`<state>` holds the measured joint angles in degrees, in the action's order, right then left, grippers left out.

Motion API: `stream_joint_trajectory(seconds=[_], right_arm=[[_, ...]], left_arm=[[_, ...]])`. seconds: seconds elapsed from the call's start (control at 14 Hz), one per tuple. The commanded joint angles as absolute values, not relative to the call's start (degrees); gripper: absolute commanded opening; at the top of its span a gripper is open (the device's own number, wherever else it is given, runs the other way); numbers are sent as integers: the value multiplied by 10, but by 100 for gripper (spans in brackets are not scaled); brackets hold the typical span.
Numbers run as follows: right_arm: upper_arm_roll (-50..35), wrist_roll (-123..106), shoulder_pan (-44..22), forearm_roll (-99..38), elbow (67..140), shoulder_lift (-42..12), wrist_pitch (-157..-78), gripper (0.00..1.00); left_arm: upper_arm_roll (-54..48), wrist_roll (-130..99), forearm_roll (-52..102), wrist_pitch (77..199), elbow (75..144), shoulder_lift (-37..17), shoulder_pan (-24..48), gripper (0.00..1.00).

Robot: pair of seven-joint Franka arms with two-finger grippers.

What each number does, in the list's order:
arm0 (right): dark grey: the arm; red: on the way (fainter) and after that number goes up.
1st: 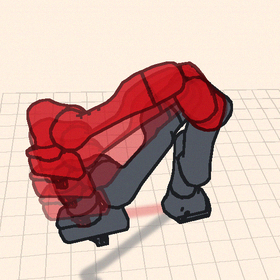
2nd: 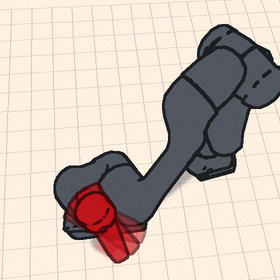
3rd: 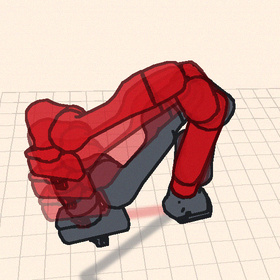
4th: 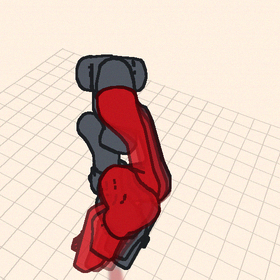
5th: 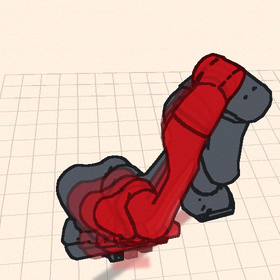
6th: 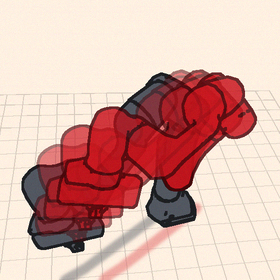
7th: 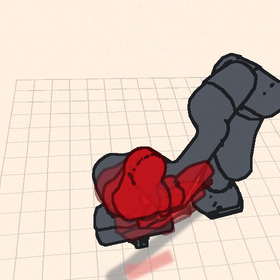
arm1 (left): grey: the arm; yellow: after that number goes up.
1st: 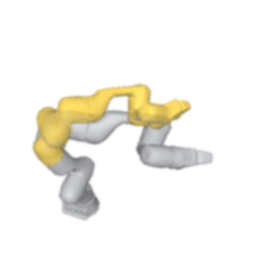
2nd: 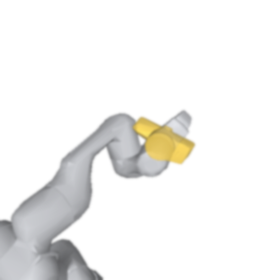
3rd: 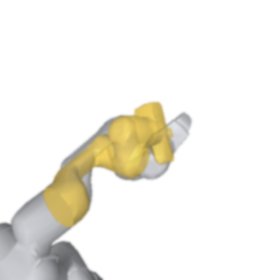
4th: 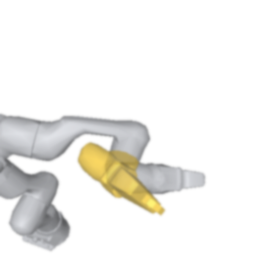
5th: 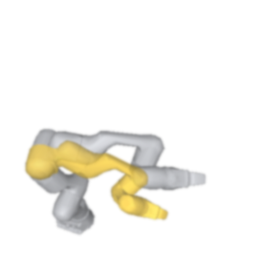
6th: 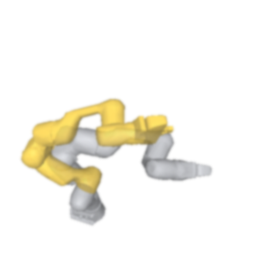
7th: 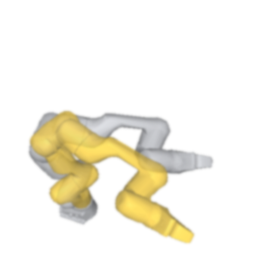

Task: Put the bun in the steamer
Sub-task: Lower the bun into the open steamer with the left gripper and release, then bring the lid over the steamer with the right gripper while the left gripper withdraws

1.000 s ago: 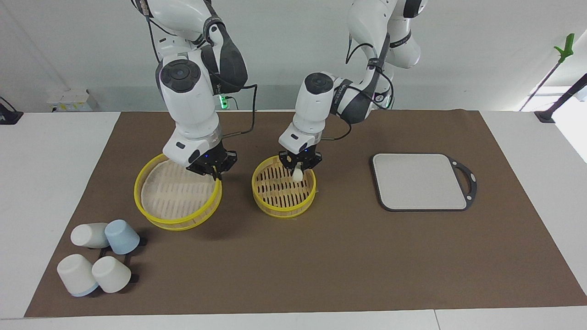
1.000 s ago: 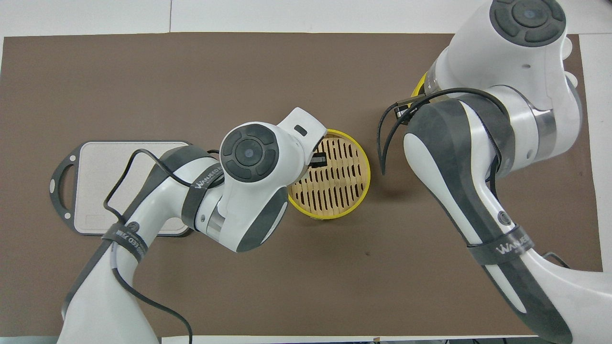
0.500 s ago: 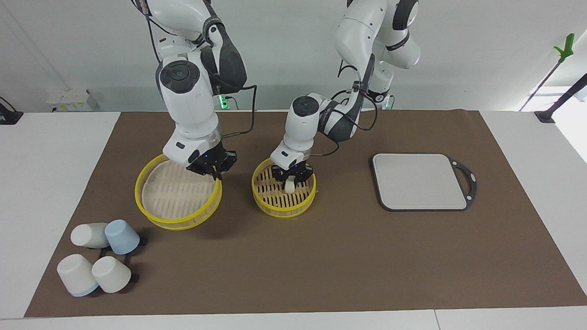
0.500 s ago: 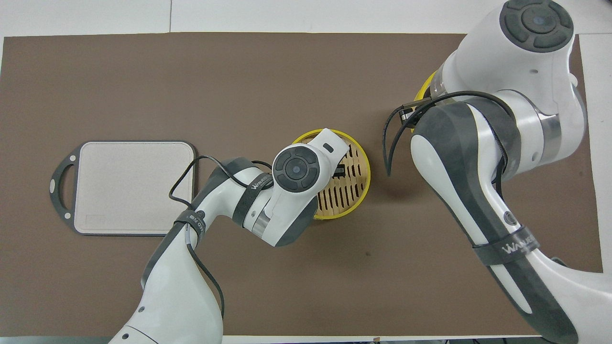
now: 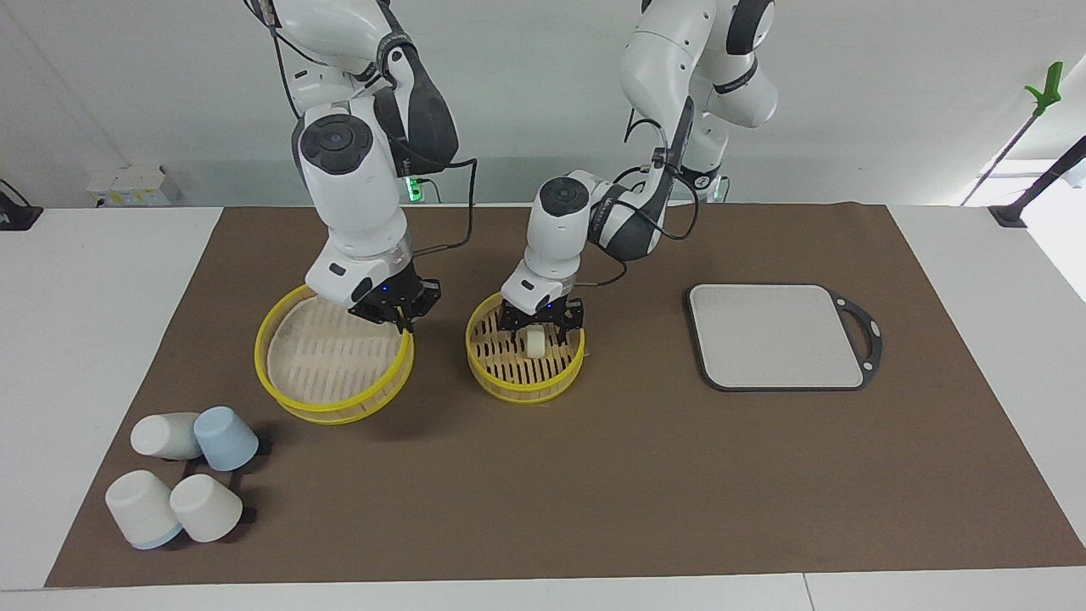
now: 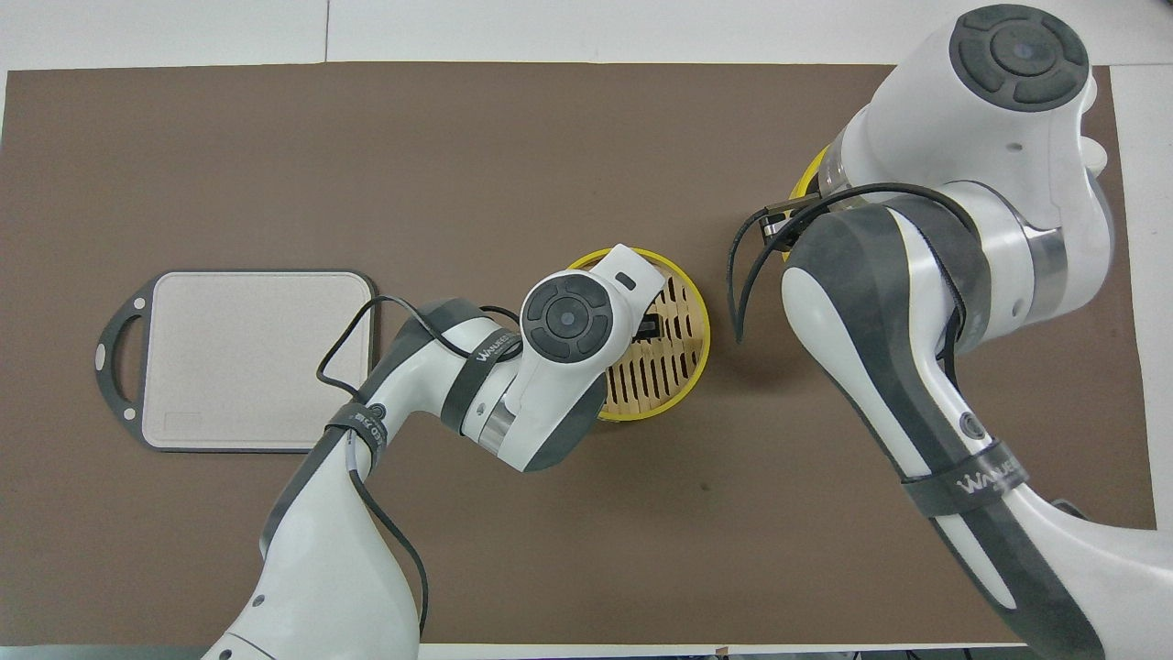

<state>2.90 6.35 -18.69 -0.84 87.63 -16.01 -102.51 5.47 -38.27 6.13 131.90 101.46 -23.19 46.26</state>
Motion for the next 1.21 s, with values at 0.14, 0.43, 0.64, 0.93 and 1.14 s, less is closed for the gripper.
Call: stream_joint_trajectory(seconds=[0.14, 0.43, 0.64, 0.93, 1.14], right_arm=[[24, 159, -230, -12, 901, -136, -1048, 0], [25, 319, -346, -8, 868, -152, -1080, 0], [26, 400, -401, -8, 769, -226, -1056, 0], [26, 430, -426, 3, 724, -287, -1068, 0], [25, 425, -426, 10, 749, -289, -1093, 0]], left_arm=[[55, -363, 58, 1177, 1025, -108, 390, 100], [54, -300, 62, 1100, 1044, -24, 311, 100], [58, -235, 62, 1036, 1042, 22, 244, 100], [62, -153, 13, 977, 1027, 47, 180, 100], [62, -90, -2, 943, 1002, 48, 136, 100]])
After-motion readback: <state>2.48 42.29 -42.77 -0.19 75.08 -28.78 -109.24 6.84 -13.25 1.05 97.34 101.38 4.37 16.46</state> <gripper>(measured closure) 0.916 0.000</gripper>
